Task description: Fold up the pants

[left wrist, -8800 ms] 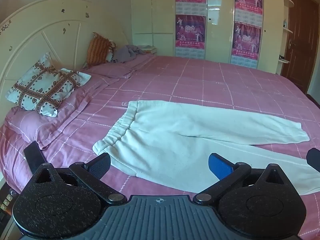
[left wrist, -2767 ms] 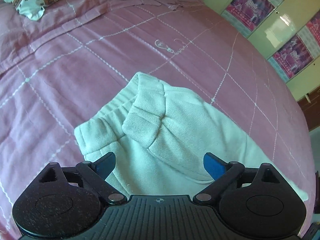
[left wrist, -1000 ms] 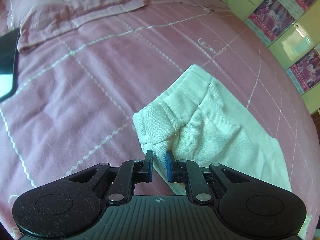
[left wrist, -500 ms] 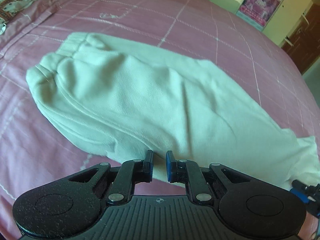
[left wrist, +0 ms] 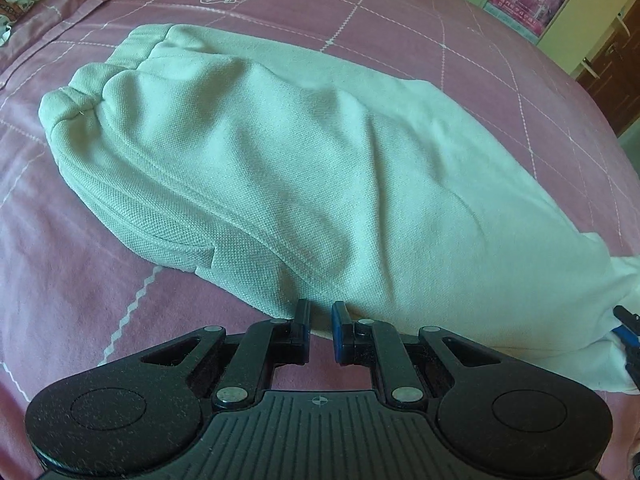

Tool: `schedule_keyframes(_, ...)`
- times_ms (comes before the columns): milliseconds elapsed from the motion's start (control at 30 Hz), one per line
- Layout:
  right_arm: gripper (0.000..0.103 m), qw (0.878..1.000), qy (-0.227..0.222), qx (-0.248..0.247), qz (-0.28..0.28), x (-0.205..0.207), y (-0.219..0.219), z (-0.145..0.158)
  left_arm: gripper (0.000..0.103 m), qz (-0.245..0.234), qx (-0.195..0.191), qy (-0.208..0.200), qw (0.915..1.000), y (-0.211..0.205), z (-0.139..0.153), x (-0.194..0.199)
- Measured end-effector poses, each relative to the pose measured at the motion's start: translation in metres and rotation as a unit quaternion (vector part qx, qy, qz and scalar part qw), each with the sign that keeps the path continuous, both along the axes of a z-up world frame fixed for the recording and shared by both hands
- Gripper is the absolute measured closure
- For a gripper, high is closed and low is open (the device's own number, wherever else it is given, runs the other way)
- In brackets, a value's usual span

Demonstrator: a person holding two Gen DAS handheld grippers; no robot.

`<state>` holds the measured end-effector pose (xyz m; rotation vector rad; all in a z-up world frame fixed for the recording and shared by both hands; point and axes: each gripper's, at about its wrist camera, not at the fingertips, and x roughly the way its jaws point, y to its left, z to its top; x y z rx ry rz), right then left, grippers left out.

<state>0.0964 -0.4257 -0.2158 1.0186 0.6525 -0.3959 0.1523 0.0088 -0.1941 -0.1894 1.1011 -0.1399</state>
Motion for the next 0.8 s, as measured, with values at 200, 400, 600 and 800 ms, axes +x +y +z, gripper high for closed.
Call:
schedule_keyframes(200,0.096,0.995,-0.032,-0.089,0.030,-0.020,0.014,0.036,0.091,-0.009,0.011,-0.003,0.9999,-0.011,-0.001,0.001)
schedule_keyframes(400,0.096,0.986,-0.023,-0.154,0.060,-0.062,0.033,0.049,0.091,-0.020,0.017,-0.007,0.9996,-0.009,0.000,0.002)
schedule_keyframes(600,0.077,0.990,0.033,-0.124,0.059,-0.045,0.019,0.016,0.091,-0.022,0.038,-0.012,0.9989,-0.016,0.009,-0.004)
schedule_keyframes(800,0.062,0.993,0.016,-0.116,0.015,-0.061,-0.021,0.030,0.091,-0.039,0.021,-0.025,0.9987,-0.042,0.021,-0.006)
